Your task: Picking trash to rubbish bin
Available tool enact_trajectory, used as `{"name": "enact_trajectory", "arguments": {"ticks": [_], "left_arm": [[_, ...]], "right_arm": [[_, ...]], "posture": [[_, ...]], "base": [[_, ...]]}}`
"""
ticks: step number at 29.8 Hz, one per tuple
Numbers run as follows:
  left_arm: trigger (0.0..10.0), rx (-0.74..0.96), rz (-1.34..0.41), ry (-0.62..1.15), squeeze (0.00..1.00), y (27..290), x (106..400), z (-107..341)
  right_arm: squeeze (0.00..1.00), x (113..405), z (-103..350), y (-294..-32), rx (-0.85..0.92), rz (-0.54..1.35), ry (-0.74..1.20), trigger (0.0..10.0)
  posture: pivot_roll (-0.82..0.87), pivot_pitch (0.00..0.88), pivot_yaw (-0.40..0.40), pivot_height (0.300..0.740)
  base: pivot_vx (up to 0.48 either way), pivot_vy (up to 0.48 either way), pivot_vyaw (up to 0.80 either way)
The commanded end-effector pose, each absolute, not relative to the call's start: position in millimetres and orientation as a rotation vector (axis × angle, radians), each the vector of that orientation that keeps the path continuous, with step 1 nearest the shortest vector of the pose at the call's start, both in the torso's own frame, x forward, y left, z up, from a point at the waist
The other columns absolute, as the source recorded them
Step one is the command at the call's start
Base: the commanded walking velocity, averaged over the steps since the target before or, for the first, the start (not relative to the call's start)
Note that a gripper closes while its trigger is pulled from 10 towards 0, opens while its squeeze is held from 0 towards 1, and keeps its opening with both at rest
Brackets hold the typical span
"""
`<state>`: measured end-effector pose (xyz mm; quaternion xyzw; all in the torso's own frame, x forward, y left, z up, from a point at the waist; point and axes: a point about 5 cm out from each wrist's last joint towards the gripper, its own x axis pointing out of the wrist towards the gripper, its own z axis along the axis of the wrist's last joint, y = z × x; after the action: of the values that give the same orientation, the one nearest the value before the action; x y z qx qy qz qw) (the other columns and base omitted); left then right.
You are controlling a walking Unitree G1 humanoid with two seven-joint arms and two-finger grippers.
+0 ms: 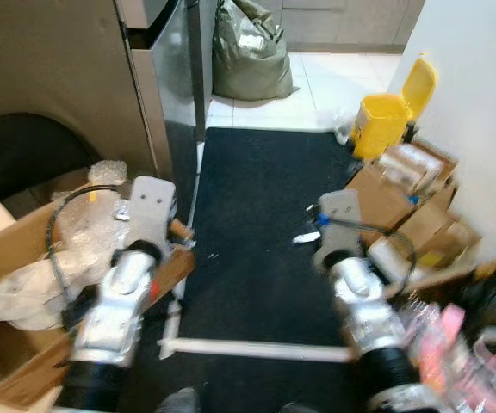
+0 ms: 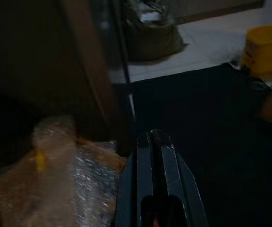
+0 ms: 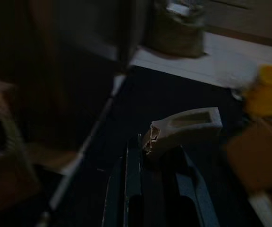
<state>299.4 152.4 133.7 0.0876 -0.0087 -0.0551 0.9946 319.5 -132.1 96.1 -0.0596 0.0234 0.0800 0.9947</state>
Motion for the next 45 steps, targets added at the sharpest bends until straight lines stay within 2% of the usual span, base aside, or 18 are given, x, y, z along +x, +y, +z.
{"name": "enact_trajectory", "arguments": {"ticks": [1,34,40,45], "left_arm": [[10.0,0.18,-0.114,-0.007,0.0,151,299,131],[10.0,0.168,-0.11,-0.015,0.0,151,300,132],[10.0,0.233,-0.109,0.054,0.0,154,298,120],[10.0,0.303,-0.114,0.2,0.0,165,295,98]], "right_arm": [[0.0,319,94,-138,-0.127,0.143,0.055,10.0],[0.0,322,95,-138,-0.124,0.159,0.048,10.0],[0.0,323,91,-139,-0.127,0.192,0.076,10.0],[0.0,324,82,-135,-0.206,0.303,0.144,10.0]], "posture": [[0.07,0.054,-0.001,0.74],[0.07,0.055,-0.007,0.74],[0.07,0.062,-0.008,0.74],[0.07,0.068,-0.007,0.74]], "base": [[0.345,0.0,0.54],[0.317,0.0,0.5],[0.0,0.0,0.0],[0.0,0.0,0.0]]}}
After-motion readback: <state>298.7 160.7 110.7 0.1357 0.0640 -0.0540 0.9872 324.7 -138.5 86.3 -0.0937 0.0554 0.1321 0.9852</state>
